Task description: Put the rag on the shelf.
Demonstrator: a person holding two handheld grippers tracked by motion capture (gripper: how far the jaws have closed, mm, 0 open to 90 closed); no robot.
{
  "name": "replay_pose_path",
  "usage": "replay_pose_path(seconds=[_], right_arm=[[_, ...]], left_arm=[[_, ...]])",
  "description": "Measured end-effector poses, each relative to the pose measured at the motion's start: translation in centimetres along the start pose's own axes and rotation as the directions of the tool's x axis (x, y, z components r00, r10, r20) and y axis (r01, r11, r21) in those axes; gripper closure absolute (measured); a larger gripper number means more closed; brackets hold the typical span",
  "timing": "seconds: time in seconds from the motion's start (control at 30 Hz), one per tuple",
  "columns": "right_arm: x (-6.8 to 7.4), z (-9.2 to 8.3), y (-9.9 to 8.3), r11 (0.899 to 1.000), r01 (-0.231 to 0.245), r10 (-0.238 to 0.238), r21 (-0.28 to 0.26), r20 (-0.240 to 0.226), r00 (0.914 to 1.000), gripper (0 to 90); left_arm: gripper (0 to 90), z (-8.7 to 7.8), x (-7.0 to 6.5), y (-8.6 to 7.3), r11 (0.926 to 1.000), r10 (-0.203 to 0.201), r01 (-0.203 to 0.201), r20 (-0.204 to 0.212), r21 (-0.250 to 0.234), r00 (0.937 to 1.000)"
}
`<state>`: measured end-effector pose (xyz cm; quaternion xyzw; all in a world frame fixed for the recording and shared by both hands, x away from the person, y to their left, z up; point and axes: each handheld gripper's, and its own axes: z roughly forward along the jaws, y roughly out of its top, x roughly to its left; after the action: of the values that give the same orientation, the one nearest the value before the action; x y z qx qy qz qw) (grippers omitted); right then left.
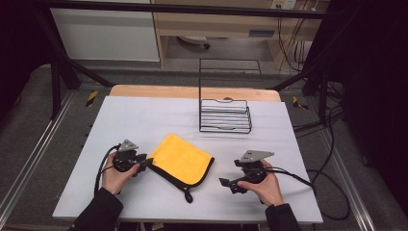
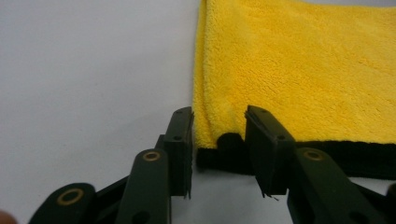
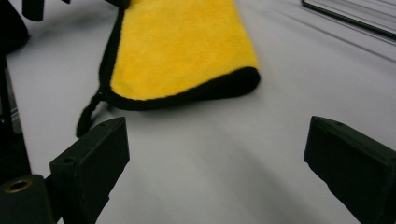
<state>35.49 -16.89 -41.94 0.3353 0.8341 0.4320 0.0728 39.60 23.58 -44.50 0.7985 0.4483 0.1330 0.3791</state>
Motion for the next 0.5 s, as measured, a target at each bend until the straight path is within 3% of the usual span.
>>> replay_pose_path(seconds=[0.23,0.5], right_arm=[[3.3,2.6,2.1,0.997,0.077,-0.076,0.03,-0.029,0.9967,9.7],[5.9,6.0,3.5,0.989,0.129,-0.126,0.074,-0.038,0.9913,17.2]], left_arm=[[65.9,0.2,-0.2,-0.1,0.9998,-0.008,0.008,-0.001,0.017,1.0],[65.8,0.4,-0.1,-0.1,0.9998,-0.012,0.012,0.007,0.016,0.9999]])
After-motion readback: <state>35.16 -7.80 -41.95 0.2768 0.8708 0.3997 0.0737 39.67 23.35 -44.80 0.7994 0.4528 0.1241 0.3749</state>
